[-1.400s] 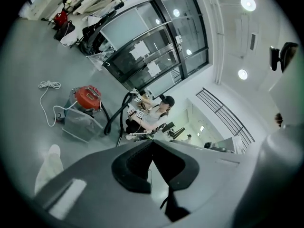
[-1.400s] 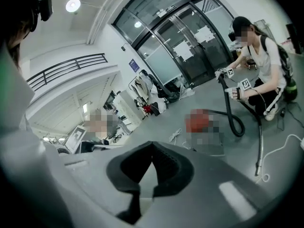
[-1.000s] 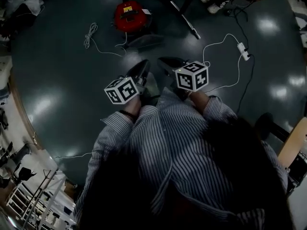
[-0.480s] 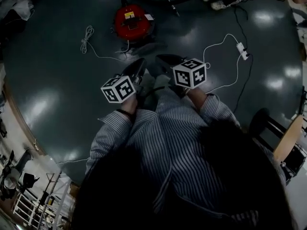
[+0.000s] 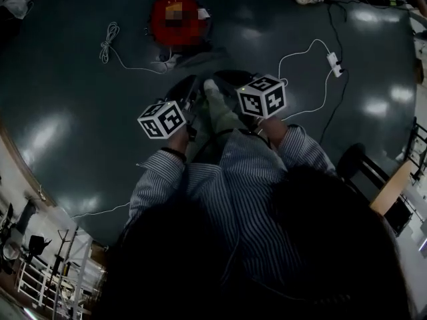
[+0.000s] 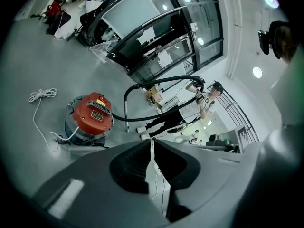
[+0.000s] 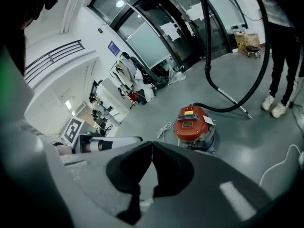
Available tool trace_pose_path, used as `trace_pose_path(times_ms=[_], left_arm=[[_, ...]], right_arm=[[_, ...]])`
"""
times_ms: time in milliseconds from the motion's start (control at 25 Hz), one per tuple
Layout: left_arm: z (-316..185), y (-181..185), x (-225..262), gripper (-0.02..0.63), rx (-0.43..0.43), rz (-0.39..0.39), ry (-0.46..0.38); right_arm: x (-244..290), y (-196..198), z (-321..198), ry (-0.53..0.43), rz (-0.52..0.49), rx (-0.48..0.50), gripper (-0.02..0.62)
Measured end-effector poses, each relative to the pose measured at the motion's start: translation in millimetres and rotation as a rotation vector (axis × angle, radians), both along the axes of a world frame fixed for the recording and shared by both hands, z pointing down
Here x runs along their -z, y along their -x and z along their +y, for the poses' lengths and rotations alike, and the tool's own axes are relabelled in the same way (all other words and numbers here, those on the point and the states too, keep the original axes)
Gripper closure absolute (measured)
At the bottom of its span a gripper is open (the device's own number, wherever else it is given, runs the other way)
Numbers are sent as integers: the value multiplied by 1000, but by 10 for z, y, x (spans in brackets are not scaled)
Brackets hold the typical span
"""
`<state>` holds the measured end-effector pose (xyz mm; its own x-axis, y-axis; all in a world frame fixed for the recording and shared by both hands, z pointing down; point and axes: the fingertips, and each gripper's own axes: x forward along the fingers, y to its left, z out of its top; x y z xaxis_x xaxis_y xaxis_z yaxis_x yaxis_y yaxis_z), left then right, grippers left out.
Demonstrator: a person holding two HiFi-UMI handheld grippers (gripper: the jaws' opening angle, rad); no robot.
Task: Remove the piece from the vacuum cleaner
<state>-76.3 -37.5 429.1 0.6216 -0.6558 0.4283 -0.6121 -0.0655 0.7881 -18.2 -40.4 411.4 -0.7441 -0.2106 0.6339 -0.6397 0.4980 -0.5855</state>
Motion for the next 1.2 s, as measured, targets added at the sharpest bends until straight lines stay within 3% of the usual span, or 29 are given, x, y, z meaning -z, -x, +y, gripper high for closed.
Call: trace_pose_path(times_ms=[160,520,720,880,1080,1200], left_arm=[[-58,-33,-275,551,-45,-29,17],[-249,21,-1336,388,-224,-172,64],[-291,18,-1885,339,-321,-255,67],[-336,-18,-2277,316,-418,-316,50],[-431,-1,-2651,307,-453,-349,33],[-476,10,-2809,308,-477,-376,22]], right_arm=[[-264,22,-120,-32,48,51,590],[-1354,-8,-396,-69,210,207,567],[-1952,-127,-429,-71,304,276,503],[-2349,-173,-443,-98,381,370,471],[-2693,-202,-574,-189,478,517,454],[-2879,-184,-584,-197,496,563,454]])
